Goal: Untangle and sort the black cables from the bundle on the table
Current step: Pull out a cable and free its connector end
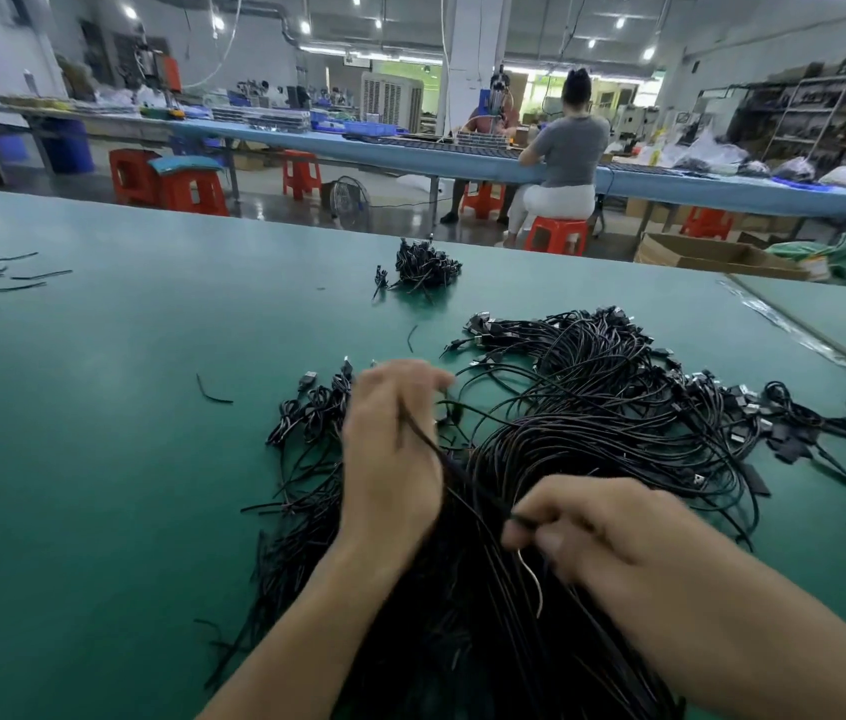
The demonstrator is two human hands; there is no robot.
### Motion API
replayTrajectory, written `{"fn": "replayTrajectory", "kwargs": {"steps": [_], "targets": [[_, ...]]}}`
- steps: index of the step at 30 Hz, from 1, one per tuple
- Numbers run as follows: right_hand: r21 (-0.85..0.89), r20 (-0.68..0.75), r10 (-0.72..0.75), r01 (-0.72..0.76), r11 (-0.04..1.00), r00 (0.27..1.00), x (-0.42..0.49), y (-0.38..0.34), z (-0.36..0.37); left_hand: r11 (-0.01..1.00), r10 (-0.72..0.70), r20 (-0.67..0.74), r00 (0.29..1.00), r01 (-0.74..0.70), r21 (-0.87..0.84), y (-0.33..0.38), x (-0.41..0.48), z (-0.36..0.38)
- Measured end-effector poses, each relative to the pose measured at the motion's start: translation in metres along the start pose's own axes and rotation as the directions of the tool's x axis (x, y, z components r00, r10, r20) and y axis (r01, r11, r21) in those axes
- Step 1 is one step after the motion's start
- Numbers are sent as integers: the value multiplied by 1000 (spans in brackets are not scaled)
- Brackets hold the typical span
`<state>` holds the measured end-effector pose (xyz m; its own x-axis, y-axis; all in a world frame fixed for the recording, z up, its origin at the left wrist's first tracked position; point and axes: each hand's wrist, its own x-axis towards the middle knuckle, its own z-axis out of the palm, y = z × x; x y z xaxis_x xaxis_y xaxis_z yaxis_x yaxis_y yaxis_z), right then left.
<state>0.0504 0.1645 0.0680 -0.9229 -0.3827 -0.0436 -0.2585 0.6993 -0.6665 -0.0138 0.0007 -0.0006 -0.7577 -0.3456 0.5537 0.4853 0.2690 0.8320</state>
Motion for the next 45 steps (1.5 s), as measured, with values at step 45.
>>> {"fn": "replayTrajectory", "kwargs": {"steps": [45], "targets": [[-120,-83,-26,16,993,996,25,28,35,376,-504,526,684,723,-580,26,-3,4]]}}
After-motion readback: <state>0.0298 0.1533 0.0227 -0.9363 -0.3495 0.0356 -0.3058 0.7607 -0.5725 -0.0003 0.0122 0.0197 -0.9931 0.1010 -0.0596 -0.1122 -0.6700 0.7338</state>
